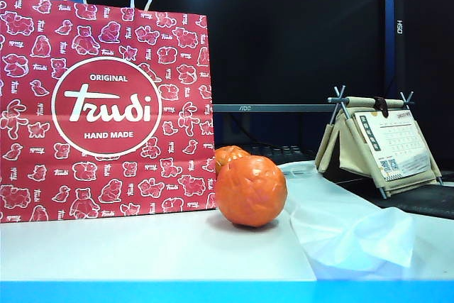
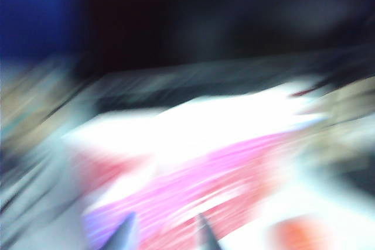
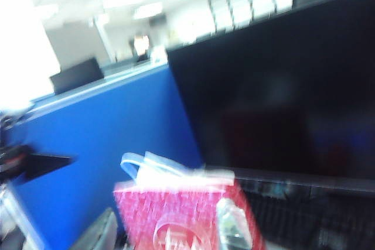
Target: Open the paper bag and put two oranges into the paper bag.
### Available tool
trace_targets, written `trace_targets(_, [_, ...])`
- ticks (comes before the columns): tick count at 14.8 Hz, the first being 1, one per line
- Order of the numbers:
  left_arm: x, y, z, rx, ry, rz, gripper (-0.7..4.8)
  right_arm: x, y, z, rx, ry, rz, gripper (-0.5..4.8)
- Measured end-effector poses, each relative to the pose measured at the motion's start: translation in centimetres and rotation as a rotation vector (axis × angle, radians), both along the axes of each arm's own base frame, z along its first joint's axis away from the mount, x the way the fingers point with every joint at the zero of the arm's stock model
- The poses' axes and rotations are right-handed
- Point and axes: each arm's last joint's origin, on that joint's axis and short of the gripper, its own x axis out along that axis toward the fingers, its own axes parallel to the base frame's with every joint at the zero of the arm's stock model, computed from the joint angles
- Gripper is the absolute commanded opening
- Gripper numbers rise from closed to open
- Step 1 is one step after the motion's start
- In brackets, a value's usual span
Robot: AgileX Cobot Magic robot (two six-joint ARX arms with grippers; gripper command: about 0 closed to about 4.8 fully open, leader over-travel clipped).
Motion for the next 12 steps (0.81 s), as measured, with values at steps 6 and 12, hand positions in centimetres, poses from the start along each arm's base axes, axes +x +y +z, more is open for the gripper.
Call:
trace_targets(6, [9.2, -0.3, -4.3, 0.223, 0.338, 0.106, 3.21, 0.7, 0.2, -2.5, -0.091, 0.235, 0.045, 2.21])
trace_targets(12, [10.5, -0.4, -3.3, 0.250, 0.286, 0.087, 3.23, 0.7, 0.2, -2.6, -0.096, 0.242, 0.046, 2.21])
